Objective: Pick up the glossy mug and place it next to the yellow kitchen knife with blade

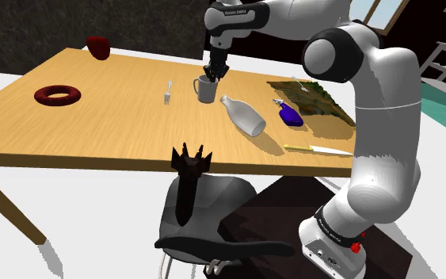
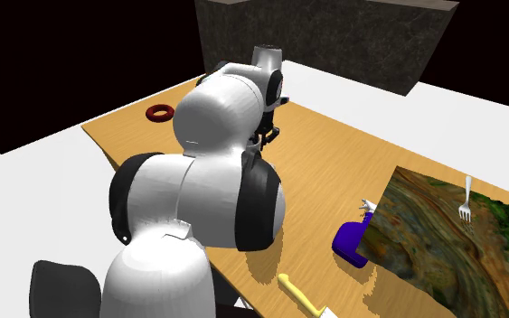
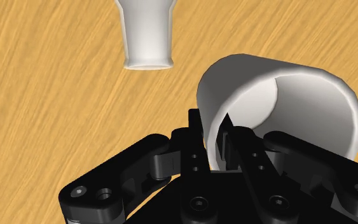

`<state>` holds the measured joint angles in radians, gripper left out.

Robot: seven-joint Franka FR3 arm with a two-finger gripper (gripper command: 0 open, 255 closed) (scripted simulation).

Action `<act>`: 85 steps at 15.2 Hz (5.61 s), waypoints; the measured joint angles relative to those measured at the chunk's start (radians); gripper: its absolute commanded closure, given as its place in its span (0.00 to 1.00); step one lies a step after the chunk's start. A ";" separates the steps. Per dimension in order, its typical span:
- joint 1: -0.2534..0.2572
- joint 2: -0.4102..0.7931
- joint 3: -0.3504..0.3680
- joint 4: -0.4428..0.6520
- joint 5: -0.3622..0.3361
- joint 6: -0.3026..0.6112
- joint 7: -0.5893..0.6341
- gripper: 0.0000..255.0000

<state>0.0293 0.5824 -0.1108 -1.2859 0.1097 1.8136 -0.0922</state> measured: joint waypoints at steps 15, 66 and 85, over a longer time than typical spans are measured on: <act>-0.009 0.002 -0.001 0.202 -0.003 -0.200 0.012 1.00; -0.379 -1.133 -0.402 -1.000 -0.371 -0.095 -0.644 1.00; -0.477 -1.119 -0.678 -0.974 -0.513 -0.038 -0.955 1.00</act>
<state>-0.4479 -0.5370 -0.7892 -2.2599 -0.4038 1.7757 -1.0469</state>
